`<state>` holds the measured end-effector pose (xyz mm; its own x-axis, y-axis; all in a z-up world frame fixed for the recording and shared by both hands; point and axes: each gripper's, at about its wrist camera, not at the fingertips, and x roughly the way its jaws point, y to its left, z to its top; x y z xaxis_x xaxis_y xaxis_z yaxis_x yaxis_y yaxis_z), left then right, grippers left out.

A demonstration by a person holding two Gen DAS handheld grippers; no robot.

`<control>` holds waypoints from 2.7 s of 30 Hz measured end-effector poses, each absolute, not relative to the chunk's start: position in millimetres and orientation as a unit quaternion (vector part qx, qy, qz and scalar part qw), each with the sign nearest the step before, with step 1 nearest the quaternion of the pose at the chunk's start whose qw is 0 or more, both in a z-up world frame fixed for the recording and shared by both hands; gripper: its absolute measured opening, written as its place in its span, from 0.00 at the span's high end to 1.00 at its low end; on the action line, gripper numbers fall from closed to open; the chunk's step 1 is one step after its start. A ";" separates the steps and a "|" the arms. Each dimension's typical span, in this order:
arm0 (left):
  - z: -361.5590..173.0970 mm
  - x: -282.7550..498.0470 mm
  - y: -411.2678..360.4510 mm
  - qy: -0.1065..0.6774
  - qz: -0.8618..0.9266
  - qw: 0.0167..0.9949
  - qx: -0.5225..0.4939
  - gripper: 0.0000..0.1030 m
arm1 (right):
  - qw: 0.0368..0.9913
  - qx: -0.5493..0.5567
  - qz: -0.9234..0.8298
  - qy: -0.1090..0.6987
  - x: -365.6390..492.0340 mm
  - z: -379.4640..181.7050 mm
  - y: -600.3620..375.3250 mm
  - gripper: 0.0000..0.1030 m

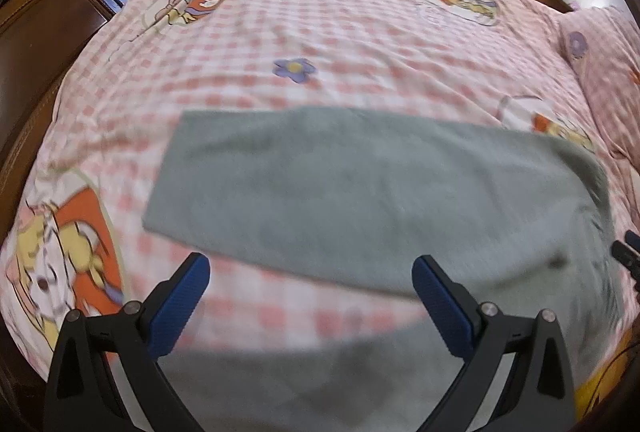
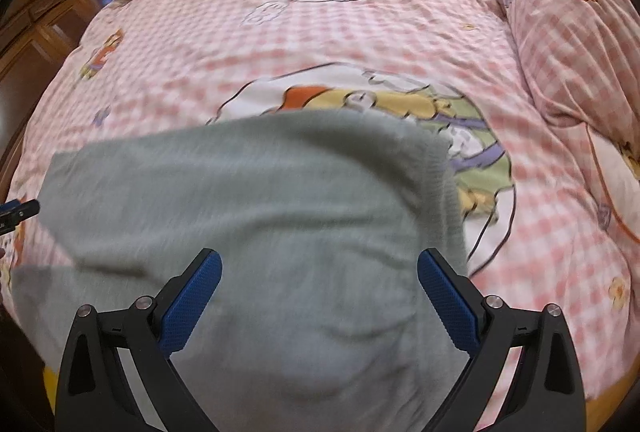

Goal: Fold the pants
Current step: 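Lower both grippers onto the waistband edge and close them on the fabric, then lift the waistband with both grippers and fold it toward the leg hems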

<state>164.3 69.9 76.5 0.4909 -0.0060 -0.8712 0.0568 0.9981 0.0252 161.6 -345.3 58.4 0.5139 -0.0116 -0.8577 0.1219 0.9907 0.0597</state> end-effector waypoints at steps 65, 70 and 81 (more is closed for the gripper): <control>127.1 78.6 225.4 0.392 -0.006 0.912 -0.119 0.96 | 0.872 -0.010 0.076 0.484 70.1 88.6 -367.1 0.92; 113.7 37.6 225.3 0.403 -0.010 0.907 -0.122 0.96 | 0.865 -0.026 0.073 0.497 41.9 70.9 -361.7 0.92; 57.6 -6.9 216.6 0.455 0.019 0.886 -0.088 0.95 | 0.828 -0.002 0.038 0.560 26.8 16.1 -373.1 0.79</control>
<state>-6.9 216.6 57.6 0.5848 -0.0463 -0.8099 -0.1135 0.9839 -0.1381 26.8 -373.1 16.1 0.3705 0.0604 -0.9269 -0.0654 0.9971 0.0388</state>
